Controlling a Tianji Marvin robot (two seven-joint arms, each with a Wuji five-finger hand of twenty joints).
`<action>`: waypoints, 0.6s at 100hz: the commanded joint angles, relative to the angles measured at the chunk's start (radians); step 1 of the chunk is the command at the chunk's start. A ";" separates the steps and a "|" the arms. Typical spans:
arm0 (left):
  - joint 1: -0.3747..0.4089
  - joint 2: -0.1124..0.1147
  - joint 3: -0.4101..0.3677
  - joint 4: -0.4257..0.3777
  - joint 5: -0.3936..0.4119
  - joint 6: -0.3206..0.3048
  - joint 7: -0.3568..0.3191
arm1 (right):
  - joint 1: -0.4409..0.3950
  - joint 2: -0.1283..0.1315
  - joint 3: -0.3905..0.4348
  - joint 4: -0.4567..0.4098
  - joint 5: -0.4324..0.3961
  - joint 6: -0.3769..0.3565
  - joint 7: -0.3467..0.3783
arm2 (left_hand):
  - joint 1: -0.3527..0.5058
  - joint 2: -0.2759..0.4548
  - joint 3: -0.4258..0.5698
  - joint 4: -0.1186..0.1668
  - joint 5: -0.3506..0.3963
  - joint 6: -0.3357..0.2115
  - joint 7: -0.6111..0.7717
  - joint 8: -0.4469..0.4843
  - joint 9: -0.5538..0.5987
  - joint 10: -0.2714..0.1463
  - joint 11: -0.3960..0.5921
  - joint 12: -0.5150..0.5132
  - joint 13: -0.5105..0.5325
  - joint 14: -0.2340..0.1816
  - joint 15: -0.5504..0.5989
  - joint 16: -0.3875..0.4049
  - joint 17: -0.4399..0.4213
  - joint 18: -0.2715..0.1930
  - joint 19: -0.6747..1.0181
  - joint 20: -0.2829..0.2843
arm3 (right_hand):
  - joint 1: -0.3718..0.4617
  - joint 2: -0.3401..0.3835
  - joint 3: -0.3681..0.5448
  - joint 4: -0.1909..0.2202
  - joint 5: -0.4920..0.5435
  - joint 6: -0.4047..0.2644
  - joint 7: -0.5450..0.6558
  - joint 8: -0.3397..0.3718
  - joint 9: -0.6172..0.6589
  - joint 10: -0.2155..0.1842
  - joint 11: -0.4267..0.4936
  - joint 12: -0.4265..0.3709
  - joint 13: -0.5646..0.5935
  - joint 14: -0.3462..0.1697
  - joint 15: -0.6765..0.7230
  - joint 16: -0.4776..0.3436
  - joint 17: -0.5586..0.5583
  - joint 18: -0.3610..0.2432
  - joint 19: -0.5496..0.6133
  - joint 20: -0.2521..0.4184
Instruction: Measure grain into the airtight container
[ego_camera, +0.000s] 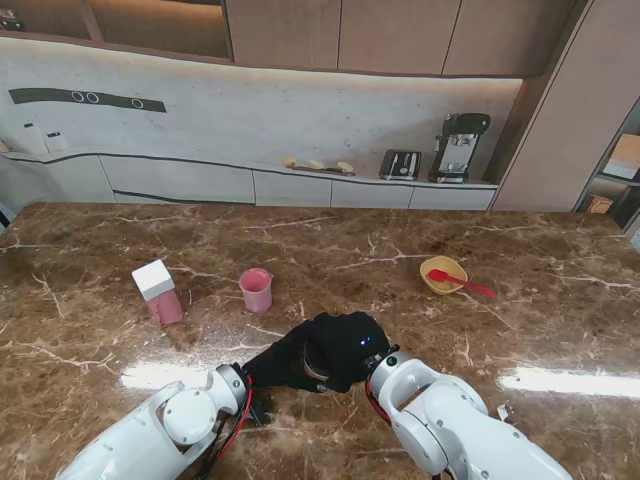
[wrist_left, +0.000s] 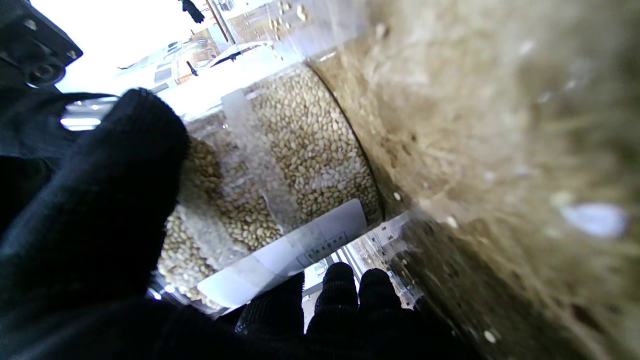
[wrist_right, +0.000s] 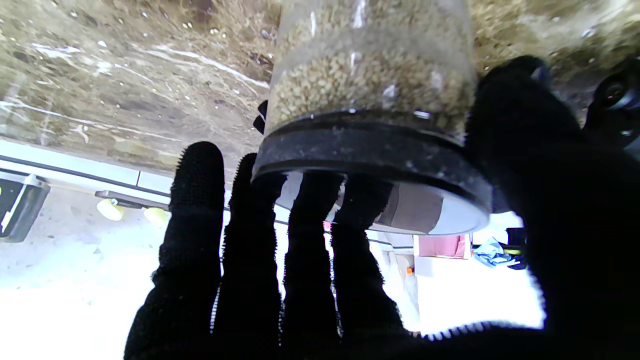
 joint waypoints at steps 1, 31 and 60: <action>0.039 0.005 0.020 0.067 0.010 0.028 -0.017 | -0.010 0.001 0.007 -0.015 0.018 -0.001 0.023 | 0.045 0.131 0.069 0.069 0.078 -0.136 0.096 0.034 -0.029 -0.015 -0.007 0.004 -0.044 0.179 -0.008 0.007 0.092 0.415 0.110 0.014 | -0.047 -0.013 0.042 -0.019 -0.036 0.034 -0.031 -0.025 -0.047 0.012 -0.046 -0.038 -0.033 -0.032 -0.039 -0.036 -0.031 0.023 -0.018 -0.006; 0.038 0.005 0.020 0.068 0.009 0.027 -0.017 | -0.028 -0.003 0.031 -0.044 0.049 0.031 0.048 | 0.047 0.132 0.069 0.068 0.077 -0.137 0.097 0.035 -0.029 -0.016 -0.008 0.002 -0.044 0.179 -0.009 0.007 0.092 0.414 0.110 0.015 | -0.125 -0.020 0.042 -0.029 -0.052 0.049 -0.057 -0.059 -0.047 0.021 -0.097 -0.076 -0.064 0.006 -0.127 -0.083 -0.070 0.041 -0.061 0.002; 0.039 0.005 0.018 0.068 0.009 0.027 -0.017 | -0.021 -0.004 0.030 -0.062 0.103 0.082 0.113 | 0.045 0.132 0.067 0.068 0.076 -0.140 0.096 0.034 -0.029 -0.017 -0.009 -0.001 -0.044 0.178 -0.009 0.006 0.092 0.415 0.110 0.015 | -0.118 0.000 0.022 -0.027 -0.031 0.057 -0.020 -0.047 -0.013 0.033 -0.070 -0.038 -0.022 -0.002 -0.057 -0.028 -0.036 0.026 -0.045 0.016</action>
